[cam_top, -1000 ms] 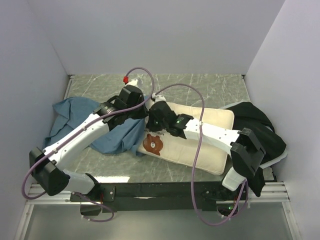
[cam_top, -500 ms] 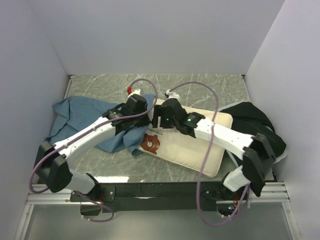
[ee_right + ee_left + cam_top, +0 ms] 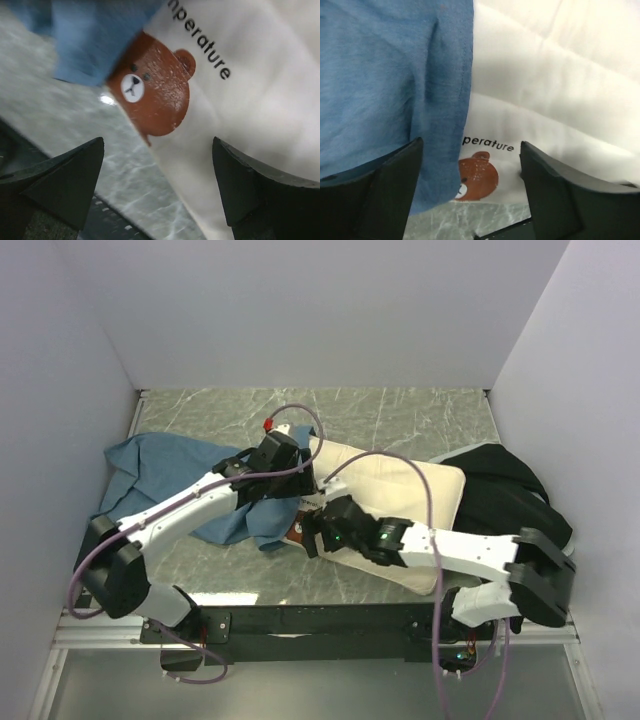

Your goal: Put the pillow into the pillowcase

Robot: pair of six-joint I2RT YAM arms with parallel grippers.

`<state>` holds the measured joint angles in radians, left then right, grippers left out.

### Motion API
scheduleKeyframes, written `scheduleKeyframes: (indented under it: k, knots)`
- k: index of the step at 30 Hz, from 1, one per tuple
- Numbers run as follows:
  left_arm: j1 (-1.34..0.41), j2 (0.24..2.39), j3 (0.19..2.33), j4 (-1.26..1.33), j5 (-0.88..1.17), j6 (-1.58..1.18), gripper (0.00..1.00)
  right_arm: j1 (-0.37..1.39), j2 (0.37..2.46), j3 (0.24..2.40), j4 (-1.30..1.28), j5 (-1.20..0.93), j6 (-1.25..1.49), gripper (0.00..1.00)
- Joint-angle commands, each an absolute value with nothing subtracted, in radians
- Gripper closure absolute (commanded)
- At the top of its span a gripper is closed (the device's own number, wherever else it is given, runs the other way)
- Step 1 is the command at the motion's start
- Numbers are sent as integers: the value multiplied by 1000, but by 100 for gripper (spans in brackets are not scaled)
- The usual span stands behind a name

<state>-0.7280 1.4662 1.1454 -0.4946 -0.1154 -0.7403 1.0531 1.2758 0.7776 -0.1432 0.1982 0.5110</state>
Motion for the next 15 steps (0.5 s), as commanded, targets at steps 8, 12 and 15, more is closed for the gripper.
scheduleKeyframes:
  k: [8,12,15]
  knots:
    - [-753,1038,1005,-754,-440,-945,21,1097,1549,888,-84,344,350,36]
    - [-796,939,801,-735,-433,-1069,31,1095,1589,977,-139,328,348,80]
    - [-839,899,691,-693,-413,-1139,39,1092,1591,1018,-178,319,348,92]
